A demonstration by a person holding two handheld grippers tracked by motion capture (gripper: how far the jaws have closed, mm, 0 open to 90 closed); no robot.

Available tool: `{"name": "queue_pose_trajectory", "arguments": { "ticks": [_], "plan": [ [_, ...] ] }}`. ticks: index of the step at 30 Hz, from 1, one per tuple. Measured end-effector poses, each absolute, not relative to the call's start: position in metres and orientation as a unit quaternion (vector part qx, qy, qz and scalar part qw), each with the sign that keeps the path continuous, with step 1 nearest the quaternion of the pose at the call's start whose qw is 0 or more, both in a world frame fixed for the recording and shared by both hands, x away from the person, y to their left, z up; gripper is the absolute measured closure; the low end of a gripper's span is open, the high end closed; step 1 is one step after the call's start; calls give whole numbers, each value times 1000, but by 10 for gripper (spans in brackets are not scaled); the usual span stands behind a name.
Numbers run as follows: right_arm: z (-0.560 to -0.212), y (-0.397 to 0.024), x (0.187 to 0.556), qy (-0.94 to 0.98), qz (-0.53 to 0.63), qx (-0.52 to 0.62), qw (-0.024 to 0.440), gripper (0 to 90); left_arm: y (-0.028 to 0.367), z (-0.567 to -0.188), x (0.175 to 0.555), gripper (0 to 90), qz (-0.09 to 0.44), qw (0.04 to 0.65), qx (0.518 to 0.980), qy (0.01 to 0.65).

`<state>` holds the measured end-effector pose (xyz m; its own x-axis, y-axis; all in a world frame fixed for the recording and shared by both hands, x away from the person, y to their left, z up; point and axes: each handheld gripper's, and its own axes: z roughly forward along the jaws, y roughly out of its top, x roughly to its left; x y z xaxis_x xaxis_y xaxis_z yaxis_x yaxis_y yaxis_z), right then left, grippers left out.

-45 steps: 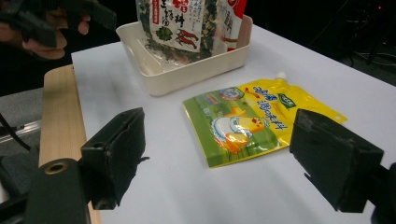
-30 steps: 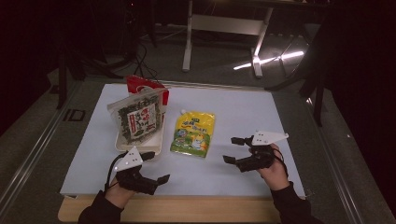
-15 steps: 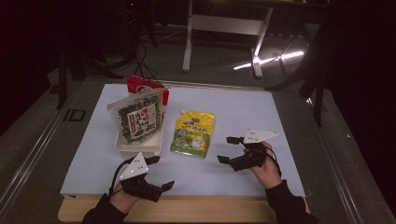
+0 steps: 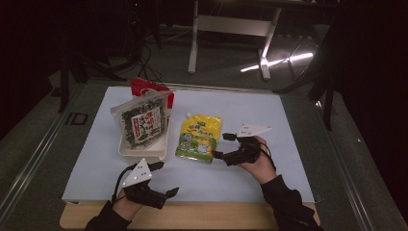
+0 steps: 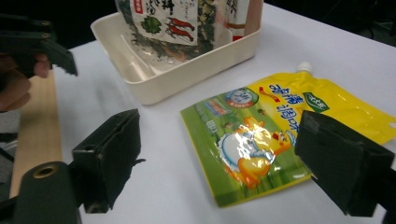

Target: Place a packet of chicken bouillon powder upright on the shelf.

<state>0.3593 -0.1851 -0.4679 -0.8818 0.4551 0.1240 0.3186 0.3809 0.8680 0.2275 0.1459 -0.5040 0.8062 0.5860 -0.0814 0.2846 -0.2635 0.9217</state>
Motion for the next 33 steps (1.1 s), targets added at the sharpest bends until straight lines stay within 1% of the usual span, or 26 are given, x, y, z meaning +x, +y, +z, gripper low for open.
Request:
{"name": "queue_pose_trajectory", "arguments": {
  "ticks": [1,3,5,6,8,9,12,14,16,17,19,20,21,23,28,30,32,33],
  "plan": [
    [-467,-182,362,830,502,233,67,165,146,-504,227,33,140,541,782,278],
    [-465,-175,366,832,497,234,73,237,146,-504,227,33,140,540,782,278],
    [-464,-167,372,835,493,229,83,272,146,-504,227,33,140,539,783,278],
    [-464,-163,376,837,489,228,87,320,146,-505,227,33,141,538,783,278],
    [-464,-156,382,839,485,227,101,386,146,-506,227,33,143,536,784,278],
    [-464,-152,386,838,486,229,96,458,146,-506,227,33,142,535,785,278],
    [-466,-143,397,837,482,237,102,524,147,-507,227,33,140,536,785,277],
    [-468,-137,404,837,478,244,108,596,146,-507,226,33,140,535,786,276],
    [-471,-133,413,835,476,251,110,613,146,-507,225,33,139,535,787,274],
    [-473,-131,418,835,475,255,111,650,145,-507,225,33,139,535,787,273],
    [-476,-127,427,835,471,262,106,660,145,-508,225,33,137,537,787,273],
    [-478,-125,431,836,468,265,107,704,145,-508,225,33,137,536,787,272],
    [-480,-123,436,837,465,268,105,725,144,-508,224,33,136,536,787,273],
    [-483,-119,444,839,460,273,104,727,144,-509,224,33,136,535,789,271],
    [-489,-110,463,842,445,286,108,814,141,-511,221,33,137,532,792,265],
    [-491,-106,469,846,437,286,108,885,140,-512,220,33,136,532,793,264],
    [-493,-102,475,850,426,288,115,898,139,-512,219,33,139,529,795,261],
    [-493,-101,478,849,427,291,110,898,138,-512,219,33,139,529,796,259]
  ]
}}
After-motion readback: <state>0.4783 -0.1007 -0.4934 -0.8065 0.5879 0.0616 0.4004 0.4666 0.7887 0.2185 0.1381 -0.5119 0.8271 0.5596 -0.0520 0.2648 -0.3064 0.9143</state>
